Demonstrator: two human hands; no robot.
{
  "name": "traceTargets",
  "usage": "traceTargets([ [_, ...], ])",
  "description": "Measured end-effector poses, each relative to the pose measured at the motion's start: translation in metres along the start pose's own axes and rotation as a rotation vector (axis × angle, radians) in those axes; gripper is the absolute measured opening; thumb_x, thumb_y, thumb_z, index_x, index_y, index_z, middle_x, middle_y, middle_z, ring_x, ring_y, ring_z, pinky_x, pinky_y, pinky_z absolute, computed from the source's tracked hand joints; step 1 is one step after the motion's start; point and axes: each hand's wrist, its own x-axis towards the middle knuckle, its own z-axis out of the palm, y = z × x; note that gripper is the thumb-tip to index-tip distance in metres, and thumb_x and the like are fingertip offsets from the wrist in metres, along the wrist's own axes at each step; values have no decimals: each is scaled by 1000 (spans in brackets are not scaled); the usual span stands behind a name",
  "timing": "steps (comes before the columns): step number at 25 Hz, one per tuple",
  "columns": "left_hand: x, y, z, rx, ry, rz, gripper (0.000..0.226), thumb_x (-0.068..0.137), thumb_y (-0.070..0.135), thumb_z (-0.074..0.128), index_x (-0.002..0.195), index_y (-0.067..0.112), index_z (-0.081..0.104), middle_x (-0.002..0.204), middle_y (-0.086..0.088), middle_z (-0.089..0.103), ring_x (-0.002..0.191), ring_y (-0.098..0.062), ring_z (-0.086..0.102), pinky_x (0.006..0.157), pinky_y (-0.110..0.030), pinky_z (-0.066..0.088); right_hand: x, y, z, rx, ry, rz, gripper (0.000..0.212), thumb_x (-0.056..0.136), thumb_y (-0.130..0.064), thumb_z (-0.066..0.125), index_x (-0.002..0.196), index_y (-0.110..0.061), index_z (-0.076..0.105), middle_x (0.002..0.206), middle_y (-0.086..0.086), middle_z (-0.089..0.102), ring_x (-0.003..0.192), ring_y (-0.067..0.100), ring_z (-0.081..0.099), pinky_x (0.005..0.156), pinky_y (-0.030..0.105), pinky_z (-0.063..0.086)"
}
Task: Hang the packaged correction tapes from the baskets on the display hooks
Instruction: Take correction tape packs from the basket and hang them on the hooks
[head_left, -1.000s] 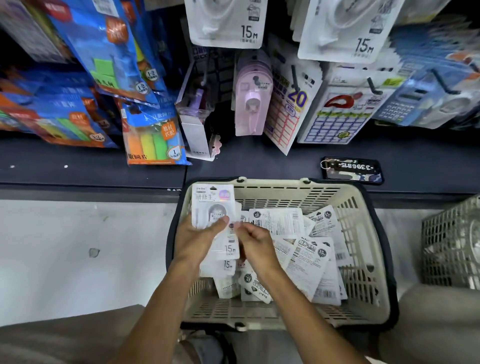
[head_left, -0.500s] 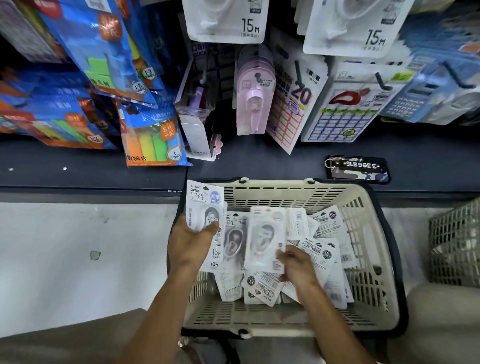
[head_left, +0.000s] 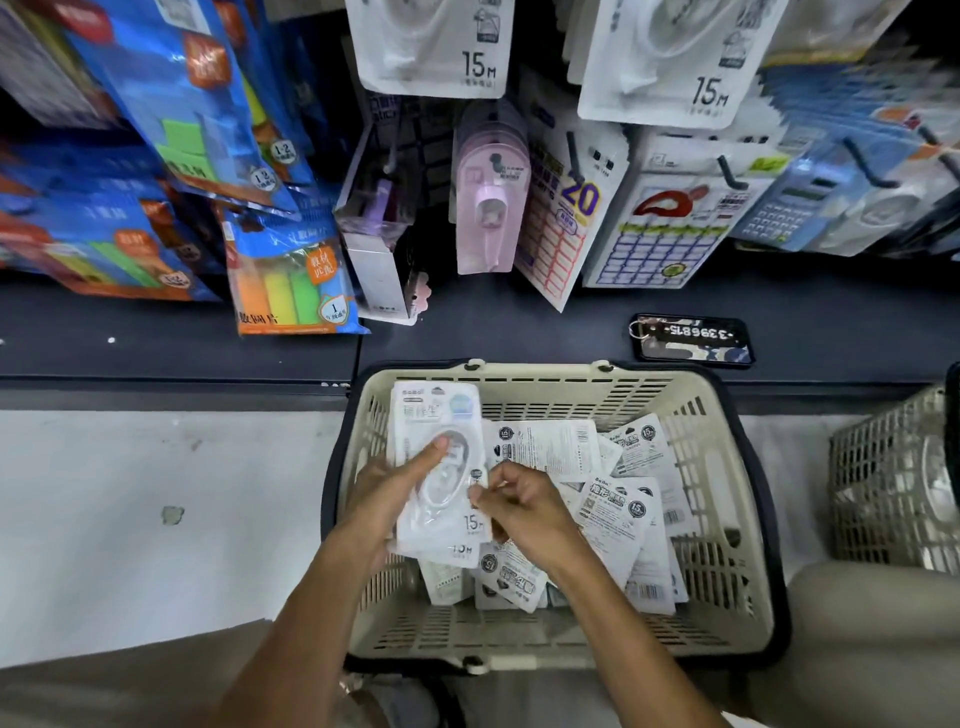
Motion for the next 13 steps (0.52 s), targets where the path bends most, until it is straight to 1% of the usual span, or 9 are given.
traceTargets([
  [1, 0, 0, 0, 68, 44, 36, 55, 63, 52, 88, 109, 25, 75, 97, -2, 82, 92, -28, 78, 81, -51, 63, 1, 2, 2, 13, -18, 23, 19, 97, -16, 66, 78, -14, 65, 68, 1, 72, 55, 10, 62, 48, 21, 47],
  [2, 1, 0, 0, 131, 95, 78, 47, 64, 44, 92, 104, 28, 74, 92, 3, 82, 88, -23, 79, 75, -44, 64, 4, 5, 5, 33, 10, 65, 20, 99, -22, 64, 81, -13, 65, 71, 1, 72, 58, 11, 63, 50, 22, 49],
  [4, 3, 1, -1, 272, 213, 163, 35, 68, 37, 93, 95, 32, 72, 86, 12, 80, 80, -13, 78, 68, -29, 60, 14, 20, 13, -72, 196, 220, 24, 103, -33, 54, 90, -16, 64, 87, 4, 71, 73, 17, 66, 63, 29, 55],
  [5, 5, 1, 0, 351, 281, 188, 37, 69, 40, 93, 97, 30, 71, 87, 12, 80, 82, -13, 77, 72, -29, 59, 21, 29, 19, -164, 285, 299, 21, 104, -32, 52, 90, -20, 61, 95, 5, 70, 80, 20, 66, 70, 34, 57],
  [6, 4, 2, 2, 415, 346, 199, 44, 69, 46, 91, 103, 28, 70, 92, 11, 78, 87, -15, 75, 79, -31, 59, 28, 36, 27, -166, 349, 352, 15, 102, -28, 54, 89, -23, 60, 99, 5, 69, 82, 23, 65, 71, 36, 56],
  [8, 5, 3, 5, 491, 436, 216, 57, 70, 53, 88, 115, 24, 67, 102, 7, 77, 95, -21, 73, 88, -35, 57, 45, 43, 44, -12, 382, 417, 4, 93, -17, 61, 93, -20, 64, 100, 8, 73, 78, 25, 66, 56, 28, 51],
  [9, 6, 2, 6, 513, 457, 227, 61, 71, 54, 86, 119, 24, 65, 106, 6, 77, 98, -22, 72, 89, -35, 56, 54, 46, 50, 12, 364, 439, 9, 91, -12, 61, 95, -14, 68, 100, 11, 75, 79, 25, 67, 53, 26, 49],
  [11, 8, 2, 5, 534, 468, 249, 66, 71, 55, 86, 125, 24, 63, 109, 5, 77, 102, -23, 72, 90, -33, 55, 62, 47, 51, -74, 350, 453, 13, 91, -4, 58, 89, -7, 71, 97, 10, 75, 85, 28, 70, 65, 31, 56],
  [13, 11, 1, 4, 540, 467, 256, 68, 71, 54, 86, 126, 23, 62, 108, 5, 78, 97, -21, 72, 83, -27, 53, 54, 43, 36, -167, 417, 412, 18, 91, -2, 60, 77, -12, 66, 91, 7, 74, 84, 26, 71, 78, 37, 60],
])
